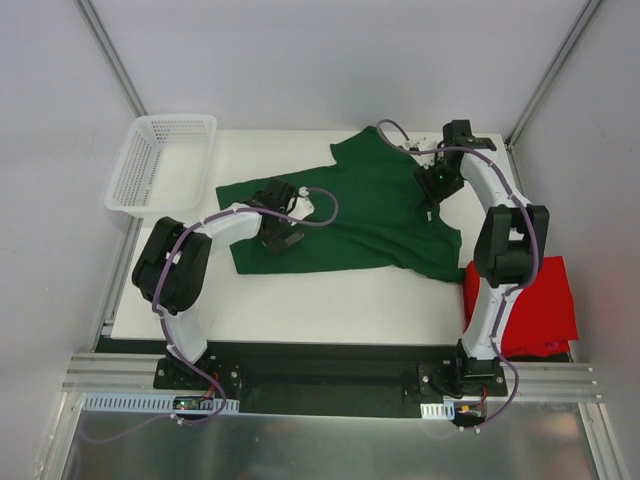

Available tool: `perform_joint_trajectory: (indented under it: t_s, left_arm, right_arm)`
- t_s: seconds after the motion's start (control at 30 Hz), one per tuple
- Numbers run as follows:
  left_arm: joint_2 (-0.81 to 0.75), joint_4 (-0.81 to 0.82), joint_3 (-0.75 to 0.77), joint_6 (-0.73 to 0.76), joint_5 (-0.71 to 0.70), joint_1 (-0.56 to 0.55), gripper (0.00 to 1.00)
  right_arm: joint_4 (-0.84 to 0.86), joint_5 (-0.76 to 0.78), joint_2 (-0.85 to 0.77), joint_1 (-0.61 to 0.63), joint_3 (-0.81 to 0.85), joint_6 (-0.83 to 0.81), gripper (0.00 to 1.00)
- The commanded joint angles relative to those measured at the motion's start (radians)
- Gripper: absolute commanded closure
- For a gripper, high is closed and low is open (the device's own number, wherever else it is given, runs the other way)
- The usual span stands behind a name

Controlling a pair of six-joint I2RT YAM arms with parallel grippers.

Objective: Fold and stack the t-shirts

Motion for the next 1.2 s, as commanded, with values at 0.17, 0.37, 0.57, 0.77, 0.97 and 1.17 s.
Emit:
perform_joint_trajectory:
  t_s: [0.17,0.37,0.57,0.77,0.97,1.17]
  left_arm:
    - [0.008,-0.056,-0.048,0.018,0.024,0.04,0.01]
    - [-0.107,-0.19,-0.111,0.003,0.027,0.04,0.01]
    - [-0.248,-0.332,-0.116,-0.019,0.004,0.029,0.01]
    - [-0.316,-0.405,-0.096,-0.052,0.003,0.016,0.01]
    - [-0.369,-0.46,-0.094,-0.086,0.008,0.0,0.01]
    - [-0.446,-0.526,-0.076,-0.118,0.053,-0.006,0.01]
  right_arm:
    - [0.094,-0.105,0.161,0.079,0.109,0.001,0.51]
    - [0.221,-0.128,0.149,0.119,0.075,-0.005,0.5]
    - [0.213,-0.152,0.2,0.166,0.144,-0.011,0.49]
    - [0.142,-0.017,0.362,0.21,0.296,-0.053,0.48]
    - [0.1,0.167,0.5,0.216,0.459,-0.09,0.44]
    - [0.236,0.42,0.543,0.211,0.424,-0.209,0.43]
